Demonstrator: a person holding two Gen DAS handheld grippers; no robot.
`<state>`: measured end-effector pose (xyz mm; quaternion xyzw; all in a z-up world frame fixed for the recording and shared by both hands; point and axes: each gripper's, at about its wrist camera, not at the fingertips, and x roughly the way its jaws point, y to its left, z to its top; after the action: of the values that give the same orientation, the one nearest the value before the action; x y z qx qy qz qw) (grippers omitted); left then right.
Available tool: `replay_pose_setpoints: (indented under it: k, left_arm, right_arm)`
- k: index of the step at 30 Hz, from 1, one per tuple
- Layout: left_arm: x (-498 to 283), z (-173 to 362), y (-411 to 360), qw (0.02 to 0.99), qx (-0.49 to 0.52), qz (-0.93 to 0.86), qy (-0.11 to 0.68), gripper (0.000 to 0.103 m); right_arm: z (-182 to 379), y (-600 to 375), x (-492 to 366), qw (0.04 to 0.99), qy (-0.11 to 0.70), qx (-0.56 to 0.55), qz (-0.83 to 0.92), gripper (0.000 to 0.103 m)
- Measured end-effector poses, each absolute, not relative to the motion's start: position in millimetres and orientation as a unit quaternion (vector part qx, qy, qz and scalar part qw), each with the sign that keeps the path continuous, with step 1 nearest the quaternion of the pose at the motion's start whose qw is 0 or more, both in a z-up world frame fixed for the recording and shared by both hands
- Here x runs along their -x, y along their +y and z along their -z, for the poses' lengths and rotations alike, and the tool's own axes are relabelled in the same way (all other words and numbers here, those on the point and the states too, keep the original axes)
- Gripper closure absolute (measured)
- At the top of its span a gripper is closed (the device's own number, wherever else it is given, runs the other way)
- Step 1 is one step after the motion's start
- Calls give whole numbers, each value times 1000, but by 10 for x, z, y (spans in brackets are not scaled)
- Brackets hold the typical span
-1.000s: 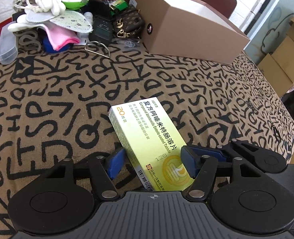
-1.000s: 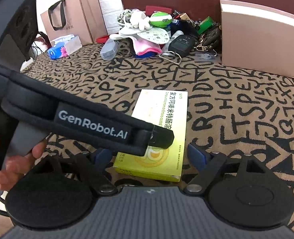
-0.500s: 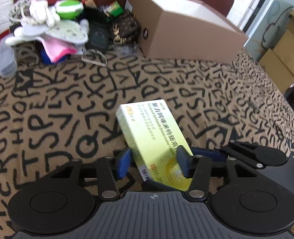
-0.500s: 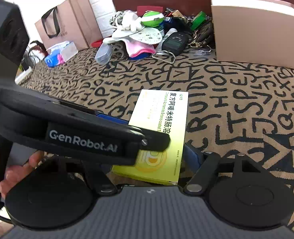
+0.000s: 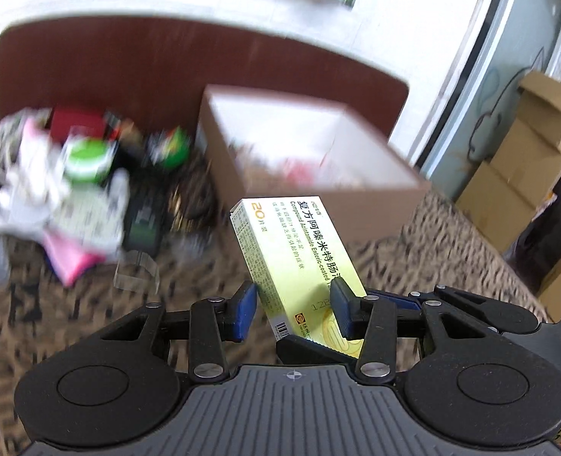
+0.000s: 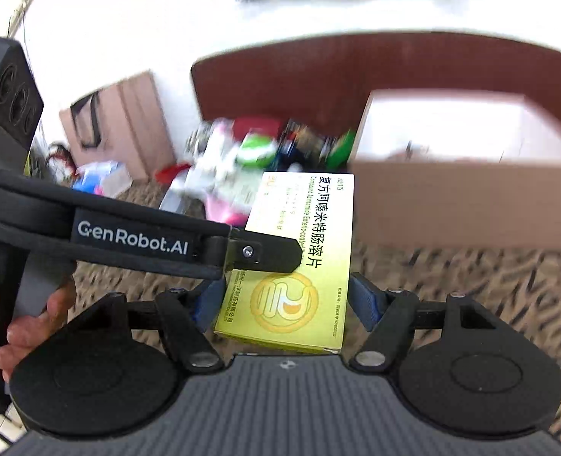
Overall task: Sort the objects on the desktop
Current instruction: 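Carry the medicine box over the brown box with the left gripper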
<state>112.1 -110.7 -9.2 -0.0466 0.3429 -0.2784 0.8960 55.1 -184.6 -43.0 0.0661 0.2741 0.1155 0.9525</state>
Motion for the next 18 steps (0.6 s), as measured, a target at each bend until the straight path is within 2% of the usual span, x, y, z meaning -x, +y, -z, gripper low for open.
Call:
replay_pose_setpoints:
  k: [5, 10, 18]
  left_arm:
    - [-1511, -257, -1384, 907, 51, 293, 299, 60]
    - [-2120, -430, -1588, 905, 85, 302, 288, 60]
    - [-2984, -263, -1908, 908, 68, 304, 279, 59]
  right_arm:
    - [90, -2129, -818, 967, 229, -56, -98, 28]
    - [-152, -2455, -1258, 975, 197, -54, -82, 28]
    - [-111, -2936, -2080, 974, 199, -82, -75, 28]
